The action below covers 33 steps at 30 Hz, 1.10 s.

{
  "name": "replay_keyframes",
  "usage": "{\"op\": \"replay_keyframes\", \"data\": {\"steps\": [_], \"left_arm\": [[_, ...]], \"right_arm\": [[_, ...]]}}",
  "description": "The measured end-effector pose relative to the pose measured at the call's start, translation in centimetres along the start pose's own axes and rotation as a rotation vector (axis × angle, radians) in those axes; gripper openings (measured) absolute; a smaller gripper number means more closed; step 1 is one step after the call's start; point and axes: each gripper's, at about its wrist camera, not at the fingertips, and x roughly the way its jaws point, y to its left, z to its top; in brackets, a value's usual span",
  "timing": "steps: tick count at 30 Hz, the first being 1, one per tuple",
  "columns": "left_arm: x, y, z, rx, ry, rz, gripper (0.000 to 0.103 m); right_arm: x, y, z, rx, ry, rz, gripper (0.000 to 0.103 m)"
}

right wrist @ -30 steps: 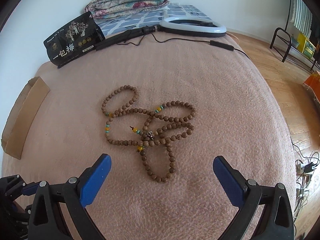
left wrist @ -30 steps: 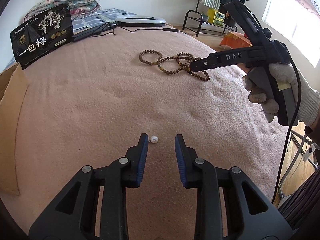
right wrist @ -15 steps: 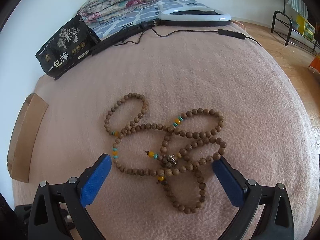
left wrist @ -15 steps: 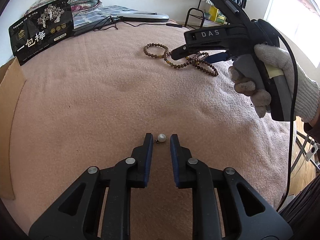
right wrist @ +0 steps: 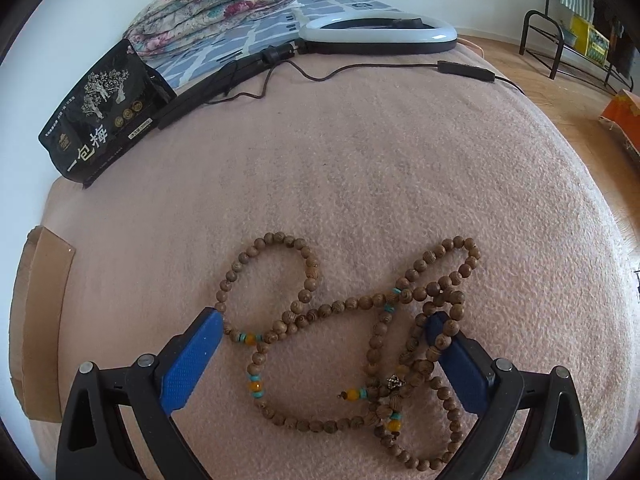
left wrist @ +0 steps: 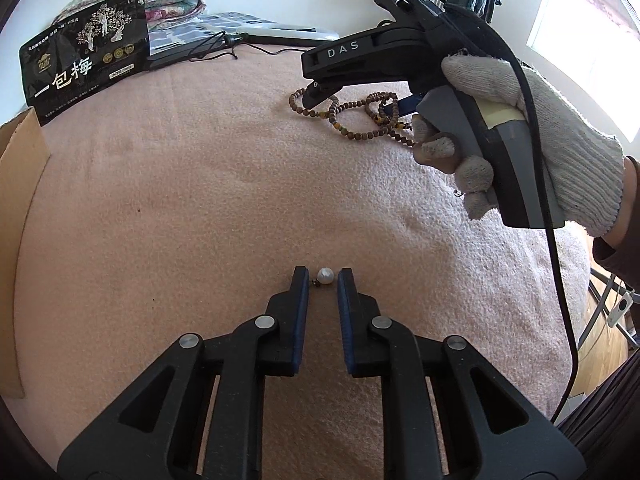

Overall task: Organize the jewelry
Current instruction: 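Close the left tool on the pearl while the right tool grasps the bead mala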

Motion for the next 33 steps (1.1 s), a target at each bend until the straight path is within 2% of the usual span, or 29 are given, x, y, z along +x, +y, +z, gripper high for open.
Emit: {"op": "replay_keyframes", "data": {"steps": [2,7,11,22,25,33], "left_arm": [[0.0,0.1,0.0,-0.004,-0.001,-0.003,0.013],[0.0,0.1,0.0,-0.009,-0.002,-0.007,0.012],[0.0,0.1,0.0,-0.01,-0.002,-0.007,0.011],[0.1,0.1,0.0,-0.004,0.002,0.003,0.009],[0.1,0.2,0.1,-0.008,0.002,0.004,0.009],[0.4,-0.3,0.2,0.021,0.007,0.037,0.009]], "right_arm": [[0.1,0.1,0.1,0.0,0.0,-0.019,0.102],[0.4,0.5,0.2,-0.058,0.003,-0.09,0.085],[0.2,0.9,-0.2,-0.134,0.002,-0.105,0.078],[-1.2,-0.3,-1.3,-0.181,-0.003,-0.023,0.026],[-1.4,-0.9,-1.4,-0.168,-0.001,-0.002,0.017],[-1.7,-1.3,-1.7,-0.16,0.001,0.019,0.015]]}}
